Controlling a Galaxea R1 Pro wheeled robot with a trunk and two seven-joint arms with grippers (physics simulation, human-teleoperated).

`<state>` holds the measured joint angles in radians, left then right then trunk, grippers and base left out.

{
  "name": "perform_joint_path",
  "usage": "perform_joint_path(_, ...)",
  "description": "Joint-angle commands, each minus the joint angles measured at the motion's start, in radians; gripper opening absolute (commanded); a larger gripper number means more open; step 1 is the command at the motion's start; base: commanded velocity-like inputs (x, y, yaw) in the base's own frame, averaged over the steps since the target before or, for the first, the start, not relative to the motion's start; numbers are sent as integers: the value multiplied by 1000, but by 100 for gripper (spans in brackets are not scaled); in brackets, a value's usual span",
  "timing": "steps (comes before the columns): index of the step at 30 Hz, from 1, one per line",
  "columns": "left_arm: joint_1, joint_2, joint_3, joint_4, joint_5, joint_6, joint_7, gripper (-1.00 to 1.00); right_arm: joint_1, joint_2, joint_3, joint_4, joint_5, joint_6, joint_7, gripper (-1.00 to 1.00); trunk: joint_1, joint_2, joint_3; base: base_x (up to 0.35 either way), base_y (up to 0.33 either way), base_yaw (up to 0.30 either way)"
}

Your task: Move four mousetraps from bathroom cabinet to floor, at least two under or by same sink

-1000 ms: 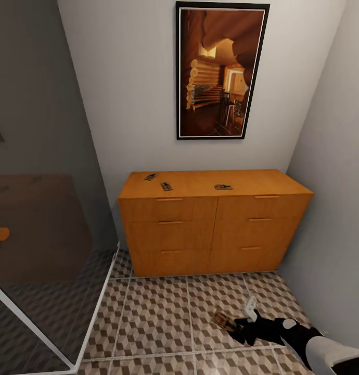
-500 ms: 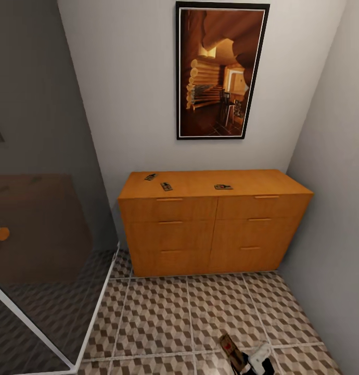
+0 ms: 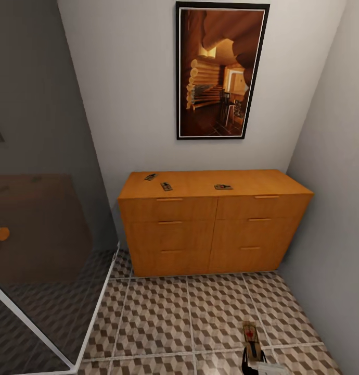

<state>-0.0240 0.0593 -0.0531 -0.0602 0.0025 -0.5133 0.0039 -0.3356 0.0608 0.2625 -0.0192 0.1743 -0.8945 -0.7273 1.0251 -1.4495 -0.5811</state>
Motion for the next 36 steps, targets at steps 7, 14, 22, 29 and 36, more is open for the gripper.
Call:
perform_joint_path(7,-1,-10,-5,-18,1,-1,1,100,1,47,0,-2,9,-13,-55,-100,0,0,-1,0,0,0)
perform_joint_path(14,-1,-13,-5,-18,2,-1,2,100,1,76,0,-1,9,-12,-56,-100,0,0,-1,0,0,0)
perform_joint_path(22,-1,-13,-7,-16,2,-1,2,100,1,75,0,-1,10,-12,-56,-100,0,0,-1,0,0,0)
perform_joint_path(29,-1,-13,-7,-14,2,-1,1,100,1,75,0,0,10,-12,-56,-100,0,0,-1,0,-132,0)
perform_joint_path(36,-1,-13,-7,-14,2,-1,2,100,1,76,0,1,10,-12,-56,-100,0,0,-1,0,-283,0)
